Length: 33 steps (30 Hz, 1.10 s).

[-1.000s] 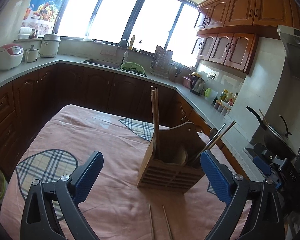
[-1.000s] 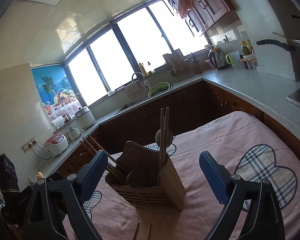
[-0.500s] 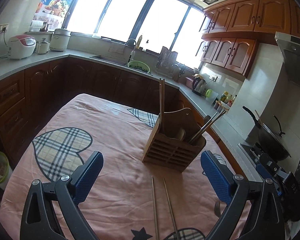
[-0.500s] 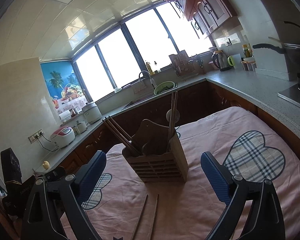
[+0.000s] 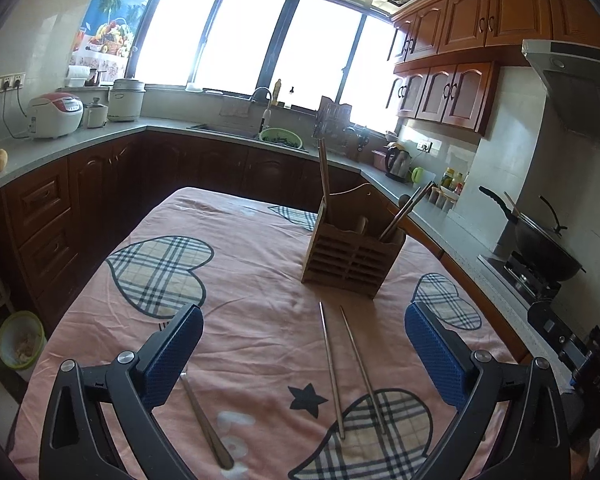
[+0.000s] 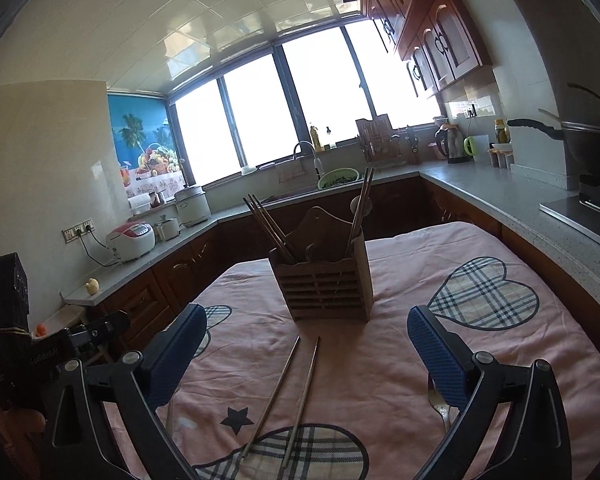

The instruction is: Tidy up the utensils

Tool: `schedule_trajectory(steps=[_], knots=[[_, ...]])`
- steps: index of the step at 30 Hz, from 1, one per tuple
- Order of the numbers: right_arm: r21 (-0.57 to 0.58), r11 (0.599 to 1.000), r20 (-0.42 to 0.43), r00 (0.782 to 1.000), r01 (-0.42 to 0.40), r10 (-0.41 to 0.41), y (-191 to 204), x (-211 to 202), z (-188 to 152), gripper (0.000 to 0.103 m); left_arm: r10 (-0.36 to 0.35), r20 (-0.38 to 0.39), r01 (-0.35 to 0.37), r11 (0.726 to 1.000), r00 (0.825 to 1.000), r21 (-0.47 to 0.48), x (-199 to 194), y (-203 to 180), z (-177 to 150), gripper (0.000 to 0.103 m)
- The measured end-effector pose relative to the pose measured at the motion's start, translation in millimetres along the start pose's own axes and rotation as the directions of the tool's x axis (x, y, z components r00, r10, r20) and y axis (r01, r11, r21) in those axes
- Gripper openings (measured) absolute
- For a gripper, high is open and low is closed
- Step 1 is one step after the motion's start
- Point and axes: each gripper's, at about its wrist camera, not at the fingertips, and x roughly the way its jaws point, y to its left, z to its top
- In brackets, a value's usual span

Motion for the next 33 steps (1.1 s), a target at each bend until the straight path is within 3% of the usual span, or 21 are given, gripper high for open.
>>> schedule_trajectory(steps=[10, 22, 33], knots=[[-0.151, 0.987, 0.077, 0.996, 0.056, -0.045, 27.5, -42.4, -26.5, 0.103, 0.053, 0.056, -0.056, 0.997, 0.997, 0.048, -47.0, -3.4, -30.4, 0.102], [-0.183, 0.98, 0.164, 0.986, 0.072, -0.042, 36.6, -83.6, -26.0, 0.103, 0.1, 0.113, -0.116, 0.983, 0.989, 0.14, -74.7, -19.4, -47.7, 0.102], [-0.159, 0.982, 0.124, 0.989, 0.103, -0.083, 28.9, -70.6, -77.7, 0.103, 0.158, 0.12, -0.179, 0.965, 0.98, 0.19, -66.2, -30.1, -80.2, 0.102]])
